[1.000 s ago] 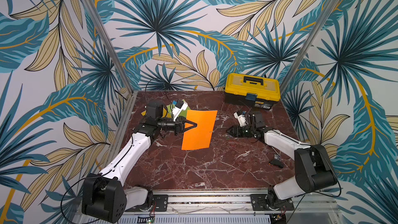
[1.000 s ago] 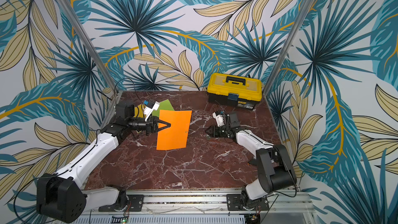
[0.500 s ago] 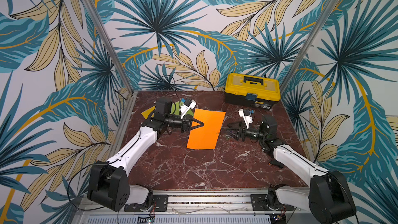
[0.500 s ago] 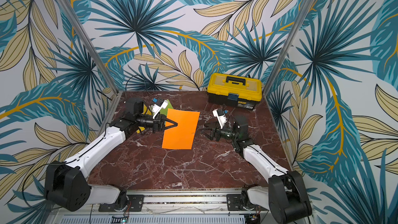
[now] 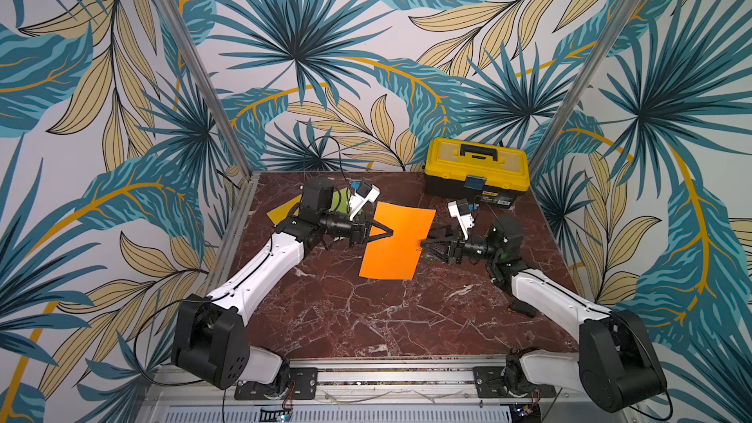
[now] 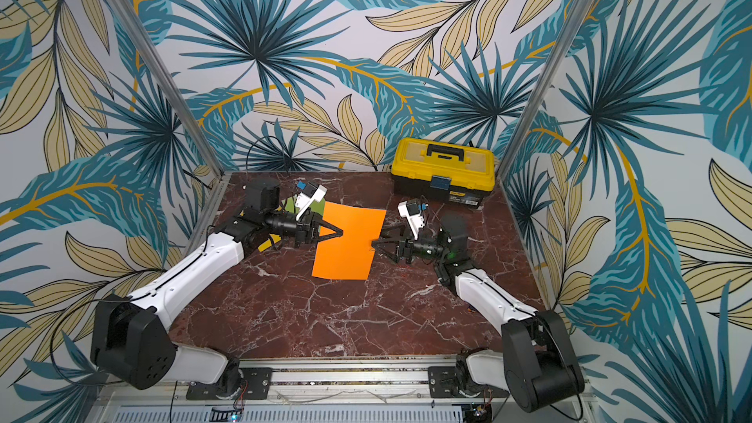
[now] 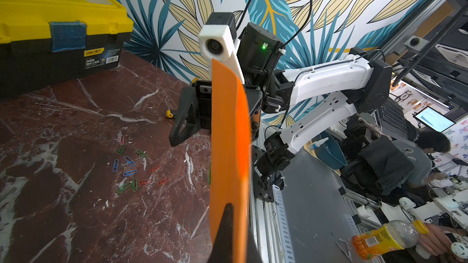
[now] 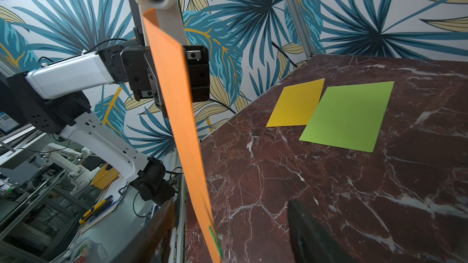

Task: Unclip the paperclips from the documents
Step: Adjust the document.

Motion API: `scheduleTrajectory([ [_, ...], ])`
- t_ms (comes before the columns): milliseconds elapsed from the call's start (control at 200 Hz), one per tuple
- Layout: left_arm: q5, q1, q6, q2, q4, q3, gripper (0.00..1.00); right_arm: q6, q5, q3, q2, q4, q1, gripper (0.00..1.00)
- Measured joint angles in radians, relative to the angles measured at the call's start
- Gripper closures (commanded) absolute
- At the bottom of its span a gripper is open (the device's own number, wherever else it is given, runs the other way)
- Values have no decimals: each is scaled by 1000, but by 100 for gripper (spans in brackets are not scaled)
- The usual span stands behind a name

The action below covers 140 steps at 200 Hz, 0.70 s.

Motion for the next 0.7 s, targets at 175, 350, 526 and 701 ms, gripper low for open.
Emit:
scheduleTrajectory([
  [175,0,-1,0,3,0,0,100,42,-36,26,22,61,42,32],
  [350,-2,-2,4,6,0,0,100,67,-61,40,22,95,55,47],
  [526,-11,-1,8,6,0,0,100,83,-67,40,20,101,54,66],
  [701,-18,3,11,6,0,0,100,81,-66,40,8,91,55,79],
])
